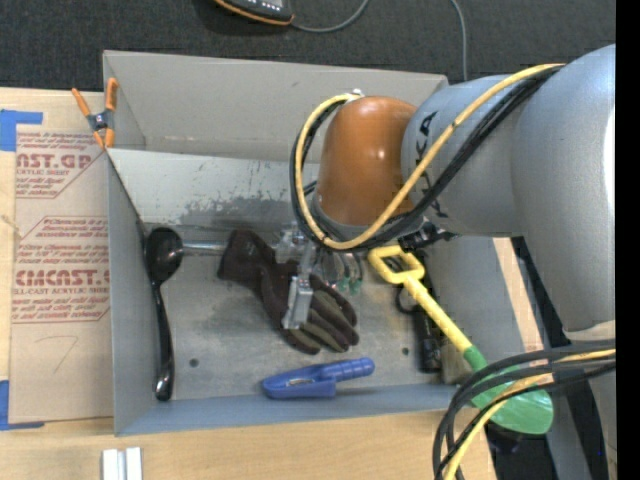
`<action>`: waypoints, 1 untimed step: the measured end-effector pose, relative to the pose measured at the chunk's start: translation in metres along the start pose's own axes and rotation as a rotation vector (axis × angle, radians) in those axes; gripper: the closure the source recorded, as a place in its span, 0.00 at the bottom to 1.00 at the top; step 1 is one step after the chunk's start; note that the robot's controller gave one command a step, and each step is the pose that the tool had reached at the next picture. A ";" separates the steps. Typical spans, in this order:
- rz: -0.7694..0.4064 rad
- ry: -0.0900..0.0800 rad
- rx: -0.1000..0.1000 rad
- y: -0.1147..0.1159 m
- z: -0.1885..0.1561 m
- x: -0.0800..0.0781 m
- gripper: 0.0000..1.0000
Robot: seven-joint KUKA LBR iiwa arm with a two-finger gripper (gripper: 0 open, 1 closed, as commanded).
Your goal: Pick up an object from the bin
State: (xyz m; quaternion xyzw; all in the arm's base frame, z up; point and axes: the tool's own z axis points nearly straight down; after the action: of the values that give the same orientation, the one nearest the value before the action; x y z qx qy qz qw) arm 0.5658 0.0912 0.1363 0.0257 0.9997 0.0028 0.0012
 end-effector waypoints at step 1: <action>-0.034 0.002 0.001 0.003 -0.120 0.030 0.00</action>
Offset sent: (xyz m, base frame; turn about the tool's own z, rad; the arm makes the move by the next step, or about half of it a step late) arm -0.0093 -0.0097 -0.0090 0.0174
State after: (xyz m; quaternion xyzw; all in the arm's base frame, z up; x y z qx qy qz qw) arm 0.5357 0.0955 0.2562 0.0088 1.0000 0.0022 0.0003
